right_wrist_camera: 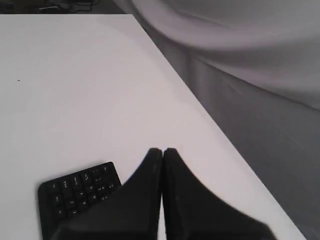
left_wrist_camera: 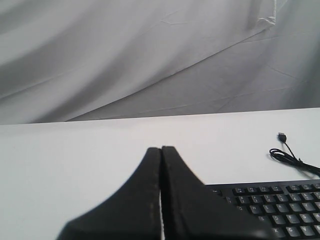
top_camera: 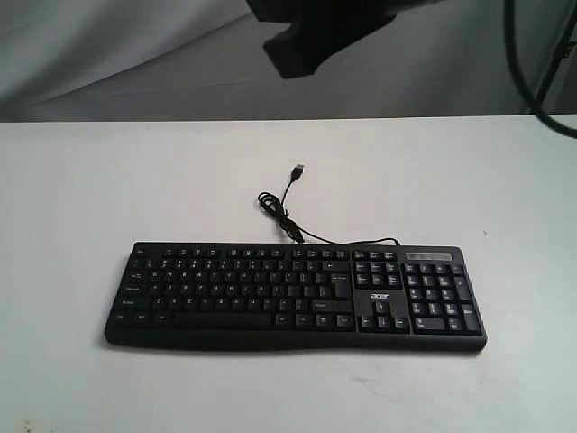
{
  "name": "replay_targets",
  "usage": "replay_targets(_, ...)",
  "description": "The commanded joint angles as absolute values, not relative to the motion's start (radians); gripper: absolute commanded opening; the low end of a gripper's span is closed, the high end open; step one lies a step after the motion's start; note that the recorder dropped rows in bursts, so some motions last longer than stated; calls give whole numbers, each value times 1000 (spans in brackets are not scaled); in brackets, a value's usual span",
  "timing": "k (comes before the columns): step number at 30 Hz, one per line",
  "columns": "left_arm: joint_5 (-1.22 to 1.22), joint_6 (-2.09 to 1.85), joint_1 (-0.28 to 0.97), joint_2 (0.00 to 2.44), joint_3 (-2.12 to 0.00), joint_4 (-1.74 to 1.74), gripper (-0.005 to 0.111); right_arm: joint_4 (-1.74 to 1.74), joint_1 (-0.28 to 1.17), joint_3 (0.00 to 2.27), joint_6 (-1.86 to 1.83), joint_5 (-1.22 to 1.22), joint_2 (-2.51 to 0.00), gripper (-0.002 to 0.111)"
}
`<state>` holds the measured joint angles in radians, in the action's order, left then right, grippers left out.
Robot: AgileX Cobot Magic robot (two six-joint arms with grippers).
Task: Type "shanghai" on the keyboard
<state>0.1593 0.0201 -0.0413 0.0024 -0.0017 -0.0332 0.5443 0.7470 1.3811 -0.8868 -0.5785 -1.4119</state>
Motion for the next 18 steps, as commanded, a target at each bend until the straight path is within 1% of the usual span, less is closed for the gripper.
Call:
replay_targets(1,153,23,-35,0,0,-33,0,507,745,1386,-867,-542,-1338,0)
replay_targets(4,153,23,-35,0,0,-33,0,490,720,1386,-665,-412,-1298,0)
replay_targets(8,153,23,-35,0,0,-33,0,400,652,1384,-397,-417,-1284,0)
replay_targets(11,153,23,-35,0,0,-33,0,284,595,1334,-216,-434,-1283,0)
replay_targets(14,153,23,-35,0,0,-33,0,214,524,1210,-110,-412,-1243,0)
replay_targets(18,153,23,-35,0,0,-33,0,209,415,963,-95,-255,-1108,0)
